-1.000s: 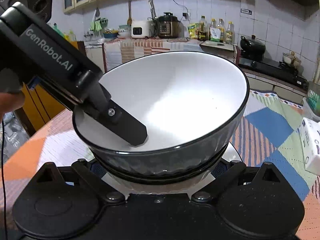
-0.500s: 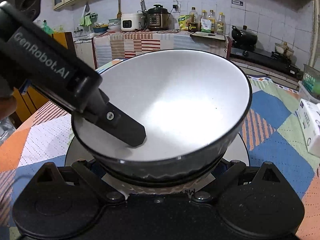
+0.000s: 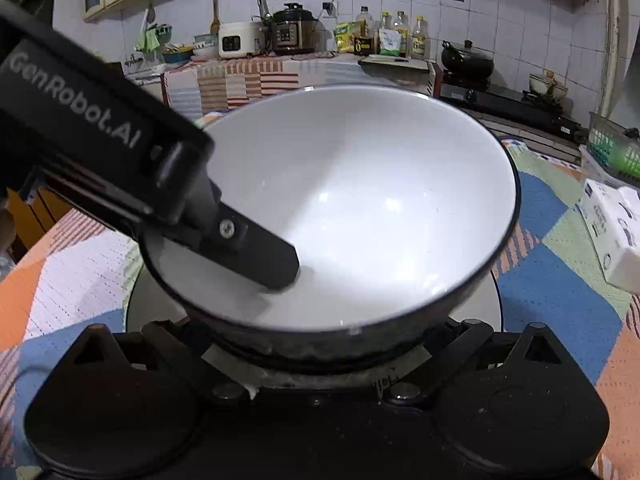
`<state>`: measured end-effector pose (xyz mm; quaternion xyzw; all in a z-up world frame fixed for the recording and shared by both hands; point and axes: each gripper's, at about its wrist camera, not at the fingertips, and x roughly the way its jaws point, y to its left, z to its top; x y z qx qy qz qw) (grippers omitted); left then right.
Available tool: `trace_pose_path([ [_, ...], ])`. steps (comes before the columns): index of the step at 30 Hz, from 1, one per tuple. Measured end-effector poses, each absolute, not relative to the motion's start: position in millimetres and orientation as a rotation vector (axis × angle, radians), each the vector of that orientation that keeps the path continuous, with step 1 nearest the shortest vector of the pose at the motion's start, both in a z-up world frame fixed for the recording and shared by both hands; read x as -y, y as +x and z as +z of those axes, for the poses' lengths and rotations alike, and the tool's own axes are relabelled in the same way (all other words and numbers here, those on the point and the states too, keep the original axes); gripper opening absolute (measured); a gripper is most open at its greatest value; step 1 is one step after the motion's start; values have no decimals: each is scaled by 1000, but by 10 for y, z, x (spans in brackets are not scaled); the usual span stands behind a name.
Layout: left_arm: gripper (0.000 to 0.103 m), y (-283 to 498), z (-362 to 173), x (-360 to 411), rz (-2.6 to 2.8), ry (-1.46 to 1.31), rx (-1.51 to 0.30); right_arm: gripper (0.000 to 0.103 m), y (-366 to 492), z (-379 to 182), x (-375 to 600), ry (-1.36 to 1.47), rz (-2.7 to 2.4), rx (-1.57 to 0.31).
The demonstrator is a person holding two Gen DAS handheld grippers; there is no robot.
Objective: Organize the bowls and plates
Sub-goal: 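Lift the bowl stack with the left tool and lower it onto the plates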
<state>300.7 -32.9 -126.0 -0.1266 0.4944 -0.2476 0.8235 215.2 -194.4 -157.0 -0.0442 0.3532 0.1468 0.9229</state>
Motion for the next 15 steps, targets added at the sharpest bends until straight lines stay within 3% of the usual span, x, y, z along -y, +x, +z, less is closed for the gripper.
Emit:
trace_pose_path([
  [15, 55, 2910, -1032, 213, -458, -265, -977, 101, 1831, -1425, 2028, -106, 286, -682],
])
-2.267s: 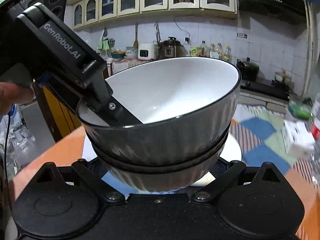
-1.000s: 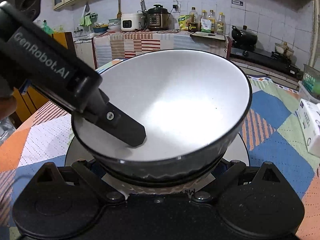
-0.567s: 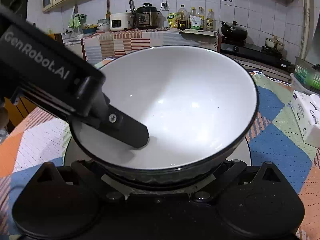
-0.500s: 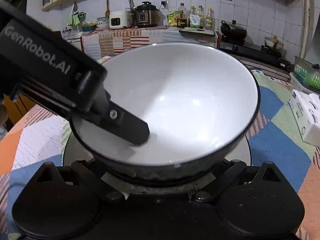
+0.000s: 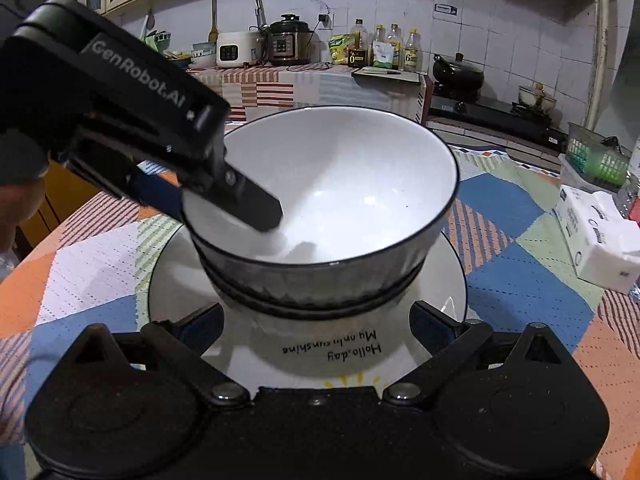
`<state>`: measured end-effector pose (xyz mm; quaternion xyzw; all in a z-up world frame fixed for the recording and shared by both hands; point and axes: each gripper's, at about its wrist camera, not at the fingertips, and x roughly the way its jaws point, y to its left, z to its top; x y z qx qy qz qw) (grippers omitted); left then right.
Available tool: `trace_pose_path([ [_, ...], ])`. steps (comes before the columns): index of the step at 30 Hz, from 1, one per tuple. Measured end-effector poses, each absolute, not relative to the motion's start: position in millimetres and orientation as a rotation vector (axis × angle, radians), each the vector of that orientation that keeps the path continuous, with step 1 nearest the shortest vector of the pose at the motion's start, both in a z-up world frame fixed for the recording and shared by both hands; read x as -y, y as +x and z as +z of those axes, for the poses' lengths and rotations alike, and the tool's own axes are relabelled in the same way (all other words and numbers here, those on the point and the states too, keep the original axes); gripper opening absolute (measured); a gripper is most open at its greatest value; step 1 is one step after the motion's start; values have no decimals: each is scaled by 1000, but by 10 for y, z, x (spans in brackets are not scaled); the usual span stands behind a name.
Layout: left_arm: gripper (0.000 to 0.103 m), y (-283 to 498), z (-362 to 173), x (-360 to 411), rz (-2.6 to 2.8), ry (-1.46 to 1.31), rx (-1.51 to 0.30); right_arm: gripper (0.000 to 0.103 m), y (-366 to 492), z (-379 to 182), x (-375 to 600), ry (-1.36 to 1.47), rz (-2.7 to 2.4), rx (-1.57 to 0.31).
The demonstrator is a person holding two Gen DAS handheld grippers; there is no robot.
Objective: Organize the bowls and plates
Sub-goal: 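Lift the bowl stack with the left tool and lower it onto the plates, then open the left tool and withdraw it from the bowl stack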
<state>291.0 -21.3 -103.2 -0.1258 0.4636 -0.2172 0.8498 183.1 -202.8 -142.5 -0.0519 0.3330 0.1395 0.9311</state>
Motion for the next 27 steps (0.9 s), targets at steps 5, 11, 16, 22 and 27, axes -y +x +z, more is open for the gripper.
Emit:
trace_pose_path([
  [5, 57, 2752, -825, 122, -423, -262, -941, 101, 1679, -1335, 2076, -116, 284, -672],
  [11, 63, 2448, -529, 38, -412, -192, -899, 101, 1508, -1191, 2216, -46, 196, -651],
  [16, 65, 2226, -370, 10, -377, -150, -878, 101, 1413, -1020, 2273, -76, 129, -625],
  [22, 74, 1928, -99, 30, -366, -93, -845, 101, 1273, -704, 2295, -106, 82, -604],
  [27, 79, 1654, 65, 25, -363, -40, -842, 101, 1110, -494, 2265, -106, 43, -644],
])
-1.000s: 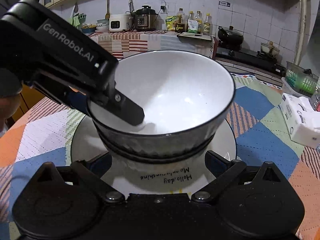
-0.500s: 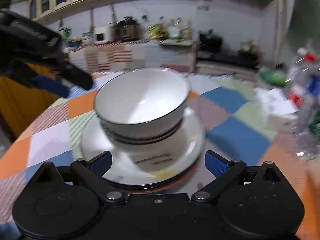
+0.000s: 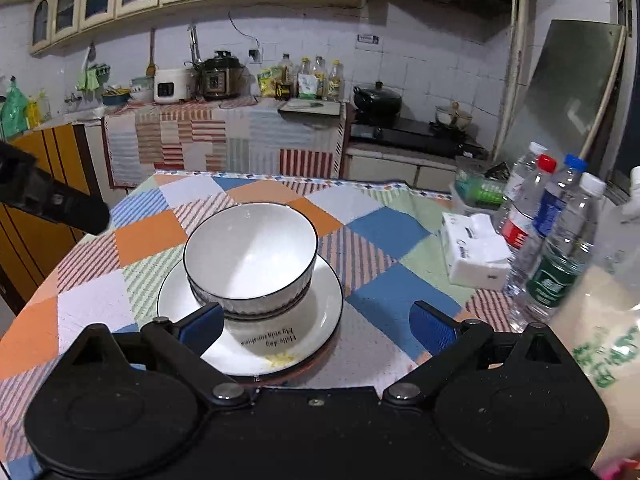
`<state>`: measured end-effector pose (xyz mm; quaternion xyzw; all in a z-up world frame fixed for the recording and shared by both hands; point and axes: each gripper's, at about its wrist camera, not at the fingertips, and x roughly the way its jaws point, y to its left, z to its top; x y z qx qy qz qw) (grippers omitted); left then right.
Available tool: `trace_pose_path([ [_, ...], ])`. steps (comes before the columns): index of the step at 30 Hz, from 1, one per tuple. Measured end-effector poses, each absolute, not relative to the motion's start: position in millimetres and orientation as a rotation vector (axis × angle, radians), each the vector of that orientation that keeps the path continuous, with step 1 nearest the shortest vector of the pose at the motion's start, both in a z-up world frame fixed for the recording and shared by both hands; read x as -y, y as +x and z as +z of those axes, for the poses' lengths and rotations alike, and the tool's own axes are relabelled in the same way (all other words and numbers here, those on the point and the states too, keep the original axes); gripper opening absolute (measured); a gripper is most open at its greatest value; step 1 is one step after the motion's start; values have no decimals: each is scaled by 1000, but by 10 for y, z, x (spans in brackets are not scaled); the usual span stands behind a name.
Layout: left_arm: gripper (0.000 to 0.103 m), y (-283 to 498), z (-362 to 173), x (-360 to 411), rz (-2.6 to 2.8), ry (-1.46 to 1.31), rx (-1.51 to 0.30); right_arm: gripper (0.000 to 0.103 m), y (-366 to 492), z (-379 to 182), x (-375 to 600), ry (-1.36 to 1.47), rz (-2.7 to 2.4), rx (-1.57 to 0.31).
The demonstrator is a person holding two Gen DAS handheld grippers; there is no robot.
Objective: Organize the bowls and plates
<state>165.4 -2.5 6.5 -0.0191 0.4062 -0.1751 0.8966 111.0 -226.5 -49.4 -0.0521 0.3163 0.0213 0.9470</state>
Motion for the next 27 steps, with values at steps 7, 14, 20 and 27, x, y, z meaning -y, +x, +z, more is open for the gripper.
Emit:
trace_pose_path([
  [7, 81, 1315, 59, 27, -312, 7, -847, 101, 896, -424, 2210, -86, 34, -696],
  [14, 86, 987, 143, -48, -266, 7, -818, 101, 613, -211, 2161, -66, 36, -706],
  [20, 90, 793, 177, -98, -212, 12, -814, 101, 380, -45, 2107, -65, 38, -684],
  [27, 94, 684, 83, -60, -151, 59, -829, 101, 272, -89, 2165, -71, -32, -641],
])
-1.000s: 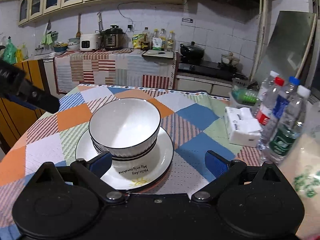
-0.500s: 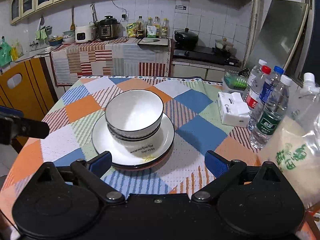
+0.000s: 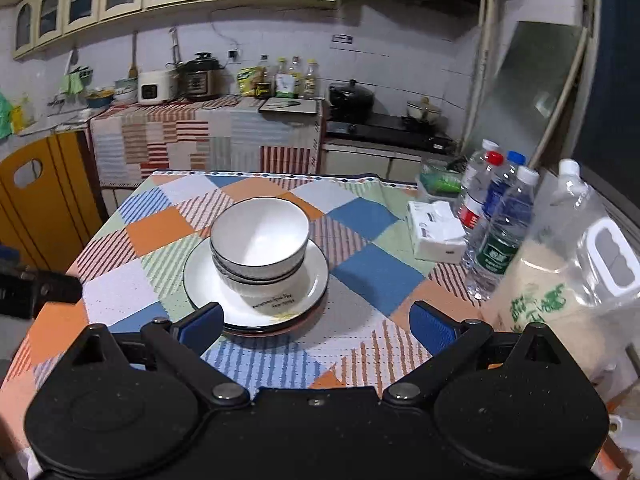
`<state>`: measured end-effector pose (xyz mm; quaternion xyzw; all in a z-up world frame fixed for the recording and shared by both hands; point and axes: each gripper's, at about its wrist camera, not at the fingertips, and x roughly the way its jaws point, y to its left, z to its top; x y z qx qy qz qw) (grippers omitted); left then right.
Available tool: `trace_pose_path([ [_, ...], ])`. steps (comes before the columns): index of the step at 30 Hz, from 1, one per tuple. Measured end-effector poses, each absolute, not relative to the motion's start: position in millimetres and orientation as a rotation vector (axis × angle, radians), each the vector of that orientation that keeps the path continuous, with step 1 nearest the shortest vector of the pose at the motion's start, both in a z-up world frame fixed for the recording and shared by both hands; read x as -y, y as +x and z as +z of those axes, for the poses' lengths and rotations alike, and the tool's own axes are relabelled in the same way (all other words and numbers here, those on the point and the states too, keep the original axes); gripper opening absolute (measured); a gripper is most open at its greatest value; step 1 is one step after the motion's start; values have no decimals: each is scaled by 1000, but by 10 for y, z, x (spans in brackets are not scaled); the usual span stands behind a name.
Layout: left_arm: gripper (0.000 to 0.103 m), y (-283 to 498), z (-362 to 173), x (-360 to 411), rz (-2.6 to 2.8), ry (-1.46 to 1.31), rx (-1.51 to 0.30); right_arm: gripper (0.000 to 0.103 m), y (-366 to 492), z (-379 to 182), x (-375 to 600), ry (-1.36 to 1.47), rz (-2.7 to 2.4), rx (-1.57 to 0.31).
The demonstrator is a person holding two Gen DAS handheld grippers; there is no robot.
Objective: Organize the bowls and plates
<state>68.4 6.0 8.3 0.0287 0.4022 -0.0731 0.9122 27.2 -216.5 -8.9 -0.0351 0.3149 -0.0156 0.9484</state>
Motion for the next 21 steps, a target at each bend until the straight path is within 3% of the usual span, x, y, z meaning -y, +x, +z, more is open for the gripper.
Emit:
trace_pose_path([
  [21, 94, 561, -22, -180, -96, 55, -765, 101, 124, -173, 2120, -9, -48, -685],
])
